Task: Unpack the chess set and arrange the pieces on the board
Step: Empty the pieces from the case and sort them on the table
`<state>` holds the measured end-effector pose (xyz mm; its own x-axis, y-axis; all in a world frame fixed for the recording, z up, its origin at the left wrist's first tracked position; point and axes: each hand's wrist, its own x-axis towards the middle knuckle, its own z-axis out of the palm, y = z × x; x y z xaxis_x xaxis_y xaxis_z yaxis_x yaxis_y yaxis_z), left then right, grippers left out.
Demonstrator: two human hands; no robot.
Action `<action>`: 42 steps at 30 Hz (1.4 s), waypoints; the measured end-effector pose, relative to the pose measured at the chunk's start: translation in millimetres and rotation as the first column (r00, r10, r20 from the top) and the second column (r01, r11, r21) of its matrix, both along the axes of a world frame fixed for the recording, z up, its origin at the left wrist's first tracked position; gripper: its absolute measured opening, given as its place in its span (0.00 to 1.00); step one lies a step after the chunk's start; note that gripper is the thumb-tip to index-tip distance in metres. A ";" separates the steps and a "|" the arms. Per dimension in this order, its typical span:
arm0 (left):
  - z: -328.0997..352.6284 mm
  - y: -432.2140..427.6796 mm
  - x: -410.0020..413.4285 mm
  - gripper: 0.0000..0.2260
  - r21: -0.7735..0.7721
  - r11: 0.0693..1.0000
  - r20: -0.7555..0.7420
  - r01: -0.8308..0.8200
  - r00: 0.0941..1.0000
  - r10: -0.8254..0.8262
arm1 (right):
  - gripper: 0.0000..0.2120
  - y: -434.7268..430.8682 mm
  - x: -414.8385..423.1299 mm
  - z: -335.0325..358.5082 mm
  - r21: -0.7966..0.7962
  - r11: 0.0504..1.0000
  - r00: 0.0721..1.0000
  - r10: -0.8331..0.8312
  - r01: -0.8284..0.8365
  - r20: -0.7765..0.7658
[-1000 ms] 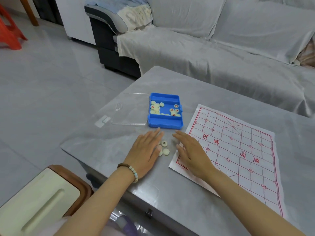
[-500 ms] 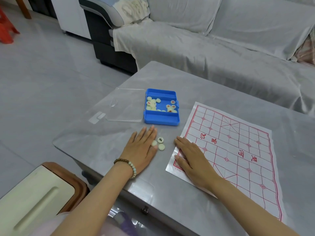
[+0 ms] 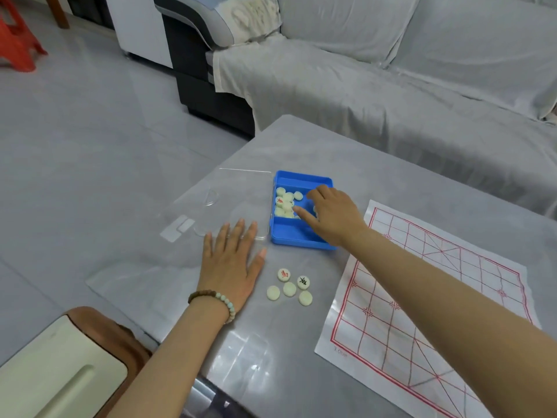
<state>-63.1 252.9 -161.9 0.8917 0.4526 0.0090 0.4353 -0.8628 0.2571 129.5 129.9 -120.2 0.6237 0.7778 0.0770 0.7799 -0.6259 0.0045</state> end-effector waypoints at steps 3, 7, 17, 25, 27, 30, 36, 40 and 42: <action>-3.4 -0.1 0.9 0.43 0.014 1.000 0.003 -0.010 1.000 0.010 | 0.31 2.6 11.4 -13.0 -0.024 0.999 0.997 -0.023 0.025 0.077; -4.4 -1.0 2.0 0.46 0.016 1.000 0.011 -0.020 1.000 0.019 | 0.35 2.7 13.6 -15.9 0.011 1.000 0.993 0.017 -0.019 0.119; -3.0 -2.6 1.9 0.46 0.002 1.000 0.027 -0.021 0.999 0.021 | 0.30 7.3 19.5 -14.8 -0.021 0.995 0.986 0.102 -0.100 0.130; -1.5 -6.9 9.6 0.48 -0.033 0.998 0.045 -0.051 0.998 0.053 | 0.24 41.0 -3.6 -22.2 0.257 0.953 0.978 -0.115 0.157 -0.173; 0.1 -6.5 10.1 0.48 -0.036 0.998 0.060 -0.050 0.997 0.052 | 0.24 54.0 -11.2 -26.7 0.297 0.937 0.968 -0.124 0.186 -0.216; 0.4 -7.2 9.8 0.47 -0.043 0.998 0.077 -0.051 0.996 0.054 | 0.24 60.4 -13.5 -28.5 0.304 0.932 0.971 -0.145 0.199 -0.189; -1.2 -6.4 10.9 0.39 -0.001 0.999 0.057 -0.048 0.997 0.048 | 0.22 59.0 -11.6 -24.5 0.252 0.952 0.982 -0.144 0.171 -0.124; -3.4 -6.1 9.5 0.40 0.006 0.999 0.094 -0.033 0.995 0.033 | 0.20 57.7 -11.4 -21.6 0.246 0.960 0.987 -0.110 0.135 -0.114; -2.7 -4.9 10.1 0.39 -0.008 0.999 0.062 -0.033 0.998 0.033 | 0.20 56.1 -10.8 -20.9 0.242 0.956 0.979 -0.130 0.166 -0.156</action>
<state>-53.0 248.0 -164.6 0.8741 0.4819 0.0608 0.4464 -0.8463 0.2905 118.8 186.0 -141.1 0.7486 0.6424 0.1642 0.6605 -0.7011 -0.2686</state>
